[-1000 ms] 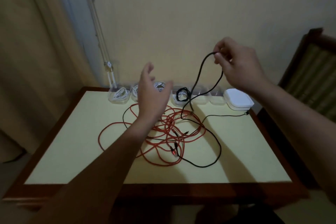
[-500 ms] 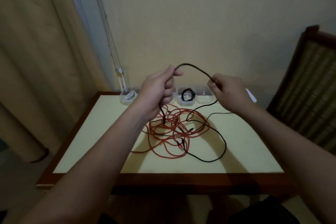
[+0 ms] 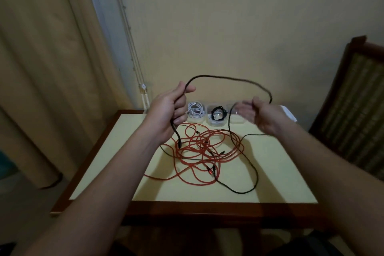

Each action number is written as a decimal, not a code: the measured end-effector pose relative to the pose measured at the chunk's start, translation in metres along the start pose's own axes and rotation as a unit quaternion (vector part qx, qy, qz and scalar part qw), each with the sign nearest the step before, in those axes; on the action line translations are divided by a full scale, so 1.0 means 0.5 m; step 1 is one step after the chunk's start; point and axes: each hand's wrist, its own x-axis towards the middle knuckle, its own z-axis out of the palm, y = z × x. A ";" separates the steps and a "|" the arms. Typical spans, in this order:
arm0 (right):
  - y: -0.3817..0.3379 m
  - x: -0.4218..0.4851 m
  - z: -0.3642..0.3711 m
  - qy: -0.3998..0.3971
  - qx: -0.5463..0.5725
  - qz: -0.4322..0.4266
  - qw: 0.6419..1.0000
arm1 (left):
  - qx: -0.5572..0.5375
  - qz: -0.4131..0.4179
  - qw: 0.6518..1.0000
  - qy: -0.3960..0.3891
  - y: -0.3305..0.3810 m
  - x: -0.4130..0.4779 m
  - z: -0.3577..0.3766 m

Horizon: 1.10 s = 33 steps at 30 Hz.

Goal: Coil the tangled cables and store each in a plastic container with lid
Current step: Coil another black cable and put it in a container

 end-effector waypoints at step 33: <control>0.035 -0.354 0.022 0.006 -0.214 -0.264 0.941 | -0.023 -0.032 0.999 -0.026 -0.052 -0.178 0.111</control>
